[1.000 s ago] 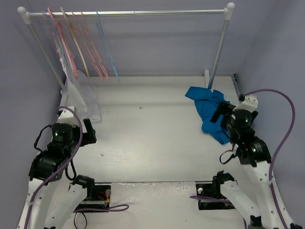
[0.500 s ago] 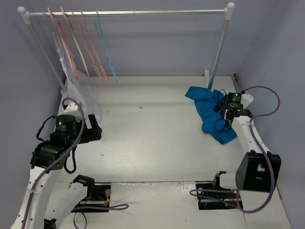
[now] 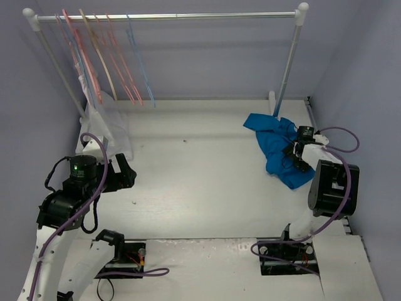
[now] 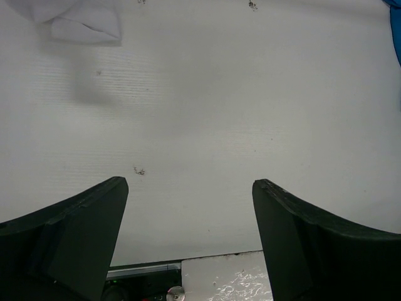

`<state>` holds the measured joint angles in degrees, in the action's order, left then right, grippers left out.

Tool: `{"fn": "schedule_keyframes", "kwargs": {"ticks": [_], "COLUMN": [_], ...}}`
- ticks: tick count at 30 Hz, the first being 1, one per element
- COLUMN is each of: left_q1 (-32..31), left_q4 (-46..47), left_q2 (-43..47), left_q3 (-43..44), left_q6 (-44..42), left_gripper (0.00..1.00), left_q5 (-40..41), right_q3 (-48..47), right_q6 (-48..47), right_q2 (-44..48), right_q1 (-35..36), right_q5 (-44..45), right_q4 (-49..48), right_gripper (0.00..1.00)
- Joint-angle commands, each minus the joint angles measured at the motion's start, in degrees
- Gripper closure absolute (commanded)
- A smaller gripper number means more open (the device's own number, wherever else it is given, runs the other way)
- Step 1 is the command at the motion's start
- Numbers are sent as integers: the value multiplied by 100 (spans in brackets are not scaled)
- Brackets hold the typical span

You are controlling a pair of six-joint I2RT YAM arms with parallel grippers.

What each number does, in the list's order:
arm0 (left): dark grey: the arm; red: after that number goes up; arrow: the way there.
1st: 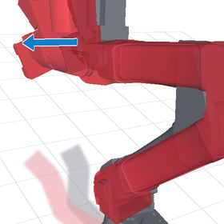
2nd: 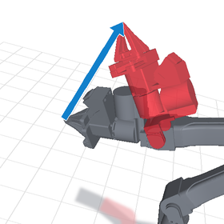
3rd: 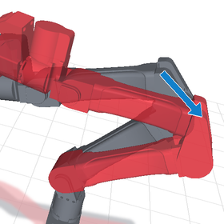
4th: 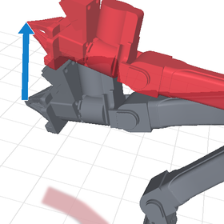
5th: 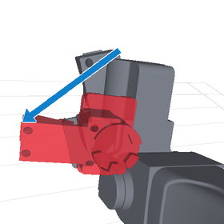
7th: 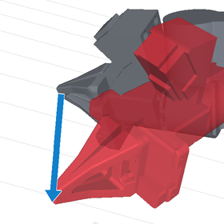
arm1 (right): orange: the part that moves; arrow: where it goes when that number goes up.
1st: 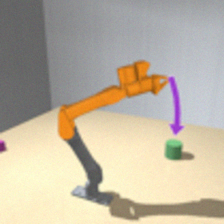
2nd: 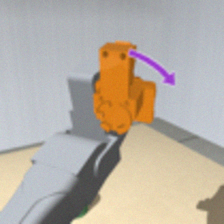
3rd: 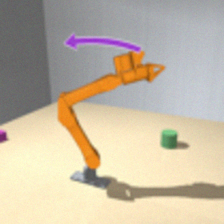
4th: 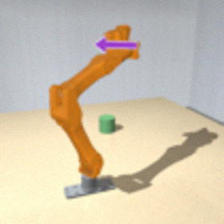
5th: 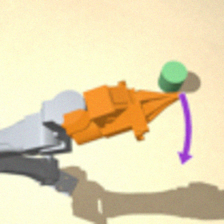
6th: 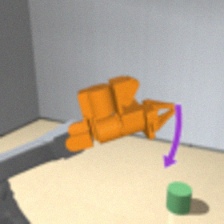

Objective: Place the t-shirt on the hanger
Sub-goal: Pick up the T-shirt at the corner of the board.

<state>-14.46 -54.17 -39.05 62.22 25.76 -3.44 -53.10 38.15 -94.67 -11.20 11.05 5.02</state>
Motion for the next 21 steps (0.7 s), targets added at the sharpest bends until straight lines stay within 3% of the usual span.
{"fn": "schedule_keyframes", "kwargs": {"ticks": [1, 2, 4, 5, 6, 9, 13, 18, 21], "left_q1": [-40, -40, -48, -48, -57, -66, -127, -215, -268], "left_q4": [144, 144, 135, 126, 126, 126, 152, 197, 223], "left_q2": [-59, -68, -77, -94, -94, -164, -296, -498, -577], "left_q3": [106, 124, 150, 194, 221, 317, 475, 774, 906], "left_q6": [35, 35, 26, 26, 26, 26, -18, -71, -89], "left_gripper": [18, 18, 18, 18, 18, 18, 18, 18, 18], "left_q5": [-51, -51, -51, -43, -42, -34, 1, 28, 10], "right_q3": [-34, -25, -60, -77, -112, -516, -1587, -3126, -3566], "right_q6": [123, 61, -53, -236, -342, -885, -1695, -2127, -2163], "right_q2": [-69, -43, 89, 377, 545, 1353, 2083, 2128, 2225], "right_q1": [-5, -5, 4, 82, 161, 627, 1426, 2270, 2718], "right_q5": [108, 91, 108, 143, 308, 766, 373, -1837, -2509], "right_q4": [-317, -343, -335, -361, -378, -291, -72, 421, 439], "right_gripper": [36, 53, 76, 96, 100, 100, 100, 100, 100]}}
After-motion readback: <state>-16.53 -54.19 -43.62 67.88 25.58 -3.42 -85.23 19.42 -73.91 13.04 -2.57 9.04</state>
